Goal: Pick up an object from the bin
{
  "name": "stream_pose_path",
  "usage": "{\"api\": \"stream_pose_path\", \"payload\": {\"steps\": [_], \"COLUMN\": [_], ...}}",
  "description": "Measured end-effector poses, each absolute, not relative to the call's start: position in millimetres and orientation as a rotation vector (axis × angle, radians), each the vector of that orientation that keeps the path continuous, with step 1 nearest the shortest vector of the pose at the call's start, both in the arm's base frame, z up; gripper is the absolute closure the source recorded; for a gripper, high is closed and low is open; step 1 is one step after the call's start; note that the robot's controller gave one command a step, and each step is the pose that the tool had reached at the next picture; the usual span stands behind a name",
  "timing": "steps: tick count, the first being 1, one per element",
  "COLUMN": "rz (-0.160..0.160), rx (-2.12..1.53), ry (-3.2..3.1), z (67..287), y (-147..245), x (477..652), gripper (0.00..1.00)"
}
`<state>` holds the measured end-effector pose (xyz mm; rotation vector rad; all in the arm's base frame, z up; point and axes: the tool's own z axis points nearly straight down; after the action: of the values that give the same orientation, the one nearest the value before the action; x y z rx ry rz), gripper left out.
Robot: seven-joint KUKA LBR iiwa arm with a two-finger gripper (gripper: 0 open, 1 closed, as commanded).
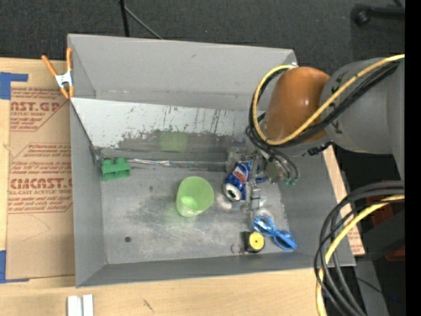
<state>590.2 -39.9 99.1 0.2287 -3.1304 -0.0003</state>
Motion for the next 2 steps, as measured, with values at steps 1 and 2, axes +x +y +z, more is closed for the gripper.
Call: {"api": "stream_pose_path", "payload": {"steps": [1,2], "rz": [0.001,0.001], "rx": [0.43,0.506], "ry": [-3.115,-3.103], "z": [104.0,101.5], "y": [-52.9,-61.3], "x": [594.7,594.0], "gripper": [0.0,0.0]}}
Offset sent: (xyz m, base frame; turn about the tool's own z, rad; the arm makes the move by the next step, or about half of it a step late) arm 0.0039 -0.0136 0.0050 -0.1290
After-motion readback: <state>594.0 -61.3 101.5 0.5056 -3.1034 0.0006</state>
